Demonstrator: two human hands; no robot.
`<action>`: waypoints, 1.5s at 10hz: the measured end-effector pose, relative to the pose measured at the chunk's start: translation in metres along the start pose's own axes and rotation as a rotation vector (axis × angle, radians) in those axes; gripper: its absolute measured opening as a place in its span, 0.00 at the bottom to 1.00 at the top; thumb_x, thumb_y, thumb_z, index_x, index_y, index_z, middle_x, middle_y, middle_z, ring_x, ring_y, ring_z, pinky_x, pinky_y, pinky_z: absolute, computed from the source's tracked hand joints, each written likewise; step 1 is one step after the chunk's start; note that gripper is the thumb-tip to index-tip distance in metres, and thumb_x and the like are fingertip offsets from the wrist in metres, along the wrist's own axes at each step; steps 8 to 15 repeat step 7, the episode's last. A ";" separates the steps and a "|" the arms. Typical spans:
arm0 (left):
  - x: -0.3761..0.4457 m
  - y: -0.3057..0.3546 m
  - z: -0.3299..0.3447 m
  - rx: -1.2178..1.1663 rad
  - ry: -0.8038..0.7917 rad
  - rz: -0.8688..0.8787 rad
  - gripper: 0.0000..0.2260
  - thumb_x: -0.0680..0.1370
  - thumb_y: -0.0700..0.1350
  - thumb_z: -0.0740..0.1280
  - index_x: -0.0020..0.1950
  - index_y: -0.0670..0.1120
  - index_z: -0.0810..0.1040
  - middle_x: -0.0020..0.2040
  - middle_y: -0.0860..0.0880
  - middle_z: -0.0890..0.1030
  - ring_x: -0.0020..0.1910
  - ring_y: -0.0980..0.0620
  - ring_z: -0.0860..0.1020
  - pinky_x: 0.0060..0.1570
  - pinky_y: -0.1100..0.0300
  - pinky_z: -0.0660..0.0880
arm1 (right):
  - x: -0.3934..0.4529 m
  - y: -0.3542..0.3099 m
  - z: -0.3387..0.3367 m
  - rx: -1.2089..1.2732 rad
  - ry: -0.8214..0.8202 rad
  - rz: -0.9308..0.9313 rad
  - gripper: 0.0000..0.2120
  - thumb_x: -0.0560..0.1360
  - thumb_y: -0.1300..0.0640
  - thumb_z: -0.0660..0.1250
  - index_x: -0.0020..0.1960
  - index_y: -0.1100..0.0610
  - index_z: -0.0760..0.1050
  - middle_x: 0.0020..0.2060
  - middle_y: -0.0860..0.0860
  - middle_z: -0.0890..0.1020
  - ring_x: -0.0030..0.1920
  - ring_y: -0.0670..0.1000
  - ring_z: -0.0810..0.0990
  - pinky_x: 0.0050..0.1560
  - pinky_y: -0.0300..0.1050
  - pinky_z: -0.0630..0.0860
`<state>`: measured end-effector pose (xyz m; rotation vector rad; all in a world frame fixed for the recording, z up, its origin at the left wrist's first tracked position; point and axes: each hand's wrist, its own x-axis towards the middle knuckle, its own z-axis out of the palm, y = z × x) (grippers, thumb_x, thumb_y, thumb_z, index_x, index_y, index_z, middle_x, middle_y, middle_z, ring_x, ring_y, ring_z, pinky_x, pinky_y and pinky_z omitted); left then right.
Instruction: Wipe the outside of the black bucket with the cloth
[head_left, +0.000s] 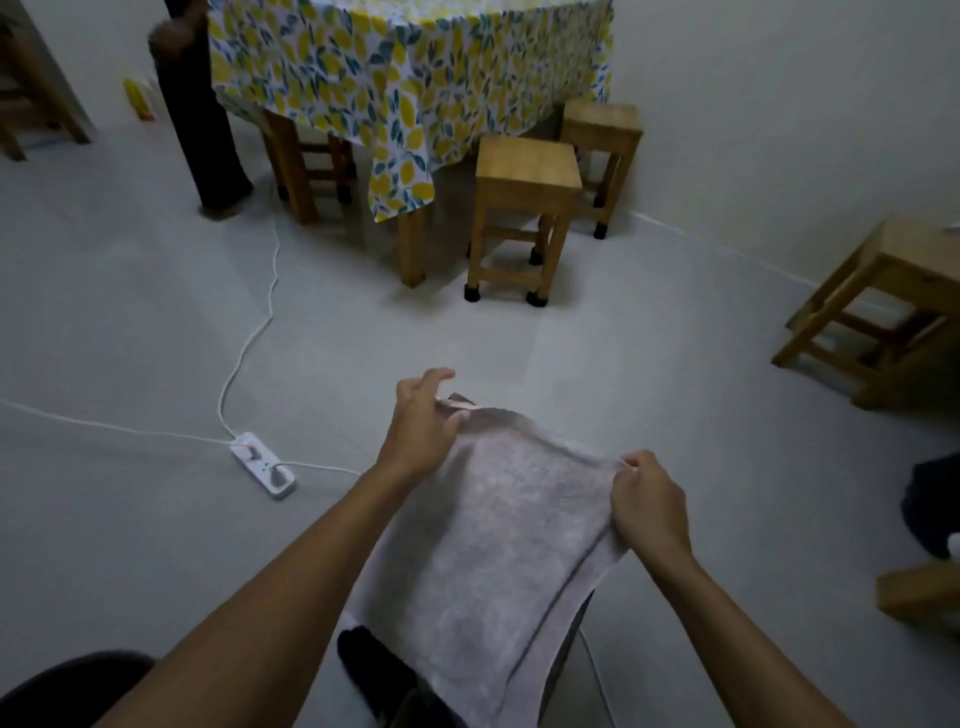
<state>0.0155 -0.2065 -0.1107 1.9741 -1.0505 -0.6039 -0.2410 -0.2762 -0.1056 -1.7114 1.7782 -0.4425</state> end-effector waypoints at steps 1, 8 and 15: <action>-0.016 -0.010 0.009 0.115 -0.018 0.055 0.32 0.81 0.45 0.69 0.81 0.51 0.57 0.82 0.46 0.51 0.76 0.47 0.64 0.69 0.61 0.60 | -0.009 0.011 0.014 -0.193 0.191 -0.124 0.14 0.81 0.56 0.65 0.66 0.57 0.72 0.64 0.61 0.75 0.62 0.64 0.74 0.62 0.59 0.74; -0.151 -0.019 0.010 0.849 -0.342 0.015 0.35 0.81 0.68 0.47 0.83 0.52 0.45 0.83 0.43 0.41 0.81 0.42 0.42 0.77 0.38 0.43 | -0.092 -0.007 0.051 -0.726 -0.419 -0.459 0.33 0.84 0.38 0.44 0.85 0.52 0.45 0.84 0.57 0.44 0.84 0.62 0.43 0.80 0.64 0.47; -0.151 -0.019 0.010 0.849 -0.342 0.015 0.35 0.81 0.68 0.47 0.83 0.52 0.45 0.83 0.43 0.41 0.81 0.42 0.42 0.77 0.38 0.43 | -0.092 -0.007 0.051 -0.726 -0.419 -0.459 0.33 0.84 0.38 0.44 0.85 0.52 0.45 0.84 0.57 0.44 0.84 0.62 0.43 0.80 0.64 0.47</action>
